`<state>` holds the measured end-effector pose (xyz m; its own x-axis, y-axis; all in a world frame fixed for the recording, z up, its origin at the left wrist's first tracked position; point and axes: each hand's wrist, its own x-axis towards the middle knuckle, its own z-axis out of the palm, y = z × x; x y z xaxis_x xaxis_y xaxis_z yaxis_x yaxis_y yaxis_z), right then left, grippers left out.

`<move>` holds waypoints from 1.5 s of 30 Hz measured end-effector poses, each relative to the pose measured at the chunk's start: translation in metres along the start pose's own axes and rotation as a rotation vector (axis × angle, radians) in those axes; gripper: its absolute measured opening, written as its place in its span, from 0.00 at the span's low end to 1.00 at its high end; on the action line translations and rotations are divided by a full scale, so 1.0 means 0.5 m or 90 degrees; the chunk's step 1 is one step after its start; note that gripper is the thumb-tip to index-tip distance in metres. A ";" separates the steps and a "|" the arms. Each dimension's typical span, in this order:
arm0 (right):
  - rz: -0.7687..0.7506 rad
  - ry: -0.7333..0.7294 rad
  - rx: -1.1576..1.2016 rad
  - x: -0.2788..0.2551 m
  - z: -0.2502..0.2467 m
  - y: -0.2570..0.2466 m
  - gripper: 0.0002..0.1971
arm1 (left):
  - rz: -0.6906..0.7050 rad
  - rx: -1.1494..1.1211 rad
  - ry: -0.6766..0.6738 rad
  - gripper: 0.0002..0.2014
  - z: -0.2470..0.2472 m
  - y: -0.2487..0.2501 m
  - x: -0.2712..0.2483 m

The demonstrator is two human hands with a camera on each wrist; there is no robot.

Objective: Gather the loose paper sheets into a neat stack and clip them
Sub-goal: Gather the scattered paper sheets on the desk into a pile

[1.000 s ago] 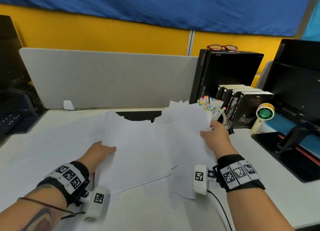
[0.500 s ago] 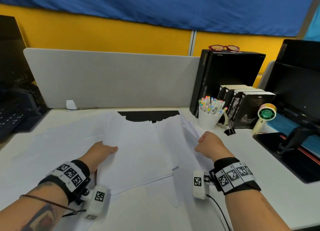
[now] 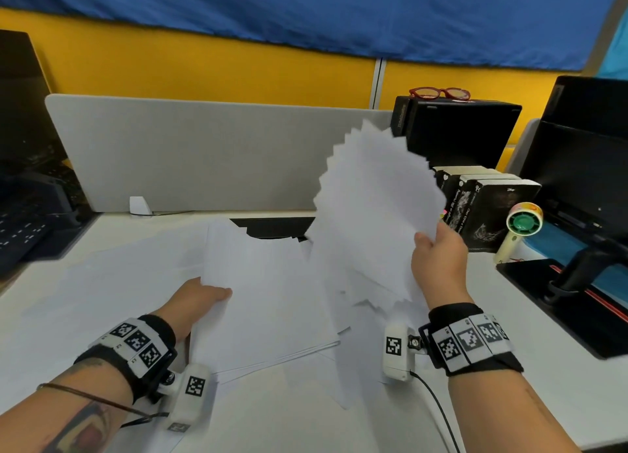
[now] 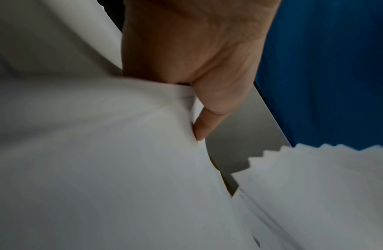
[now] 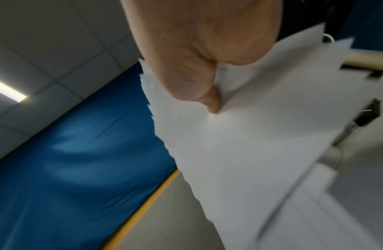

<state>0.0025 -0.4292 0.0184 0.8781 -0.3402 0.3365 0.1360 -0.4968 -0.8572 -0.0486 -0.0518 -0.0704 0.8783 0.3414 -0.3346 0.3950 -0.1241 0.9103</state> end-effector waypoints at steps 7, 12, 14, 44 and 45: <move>0.096 0.092 0.373 -0.013 0.013 -0.024 0.11 | 0.000 -0.007 -0.039 0.18 0.003 0.007 -0.018; 0.239 -0.016 0.474 -0.025 0.054 -0.004 0.12 | 0.102 -0.055 0.019 0.61 0.004 -0.005 -0.021; 0.274 -0.064 0.472 -0.033 0.065 0.009 0.17 | 0.127 -0.080 0.025 0.57 0.000 -0.008 -0.022; 0.186 -0.279 -0.088 -0.059 0.088 0.076 0.19 | -0.012 -0.016 -0.187 0.45 -0.026 0.026 -0.040; 0.188 -0.270 -0.082 -0.057 0.085 0.076 0.23 | -0.008 -0.021 -0.195 0.50 -0.026 0.025 -0.040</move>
<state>0.0021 -0.4044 -0.0403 0.9823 -0.1417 -0.1223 -0.1797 -0.5313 -0.8279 -0.0645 -0.0481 -0.0494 0.9155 0.0460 -0.3996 0.4022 -0.0896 0.9112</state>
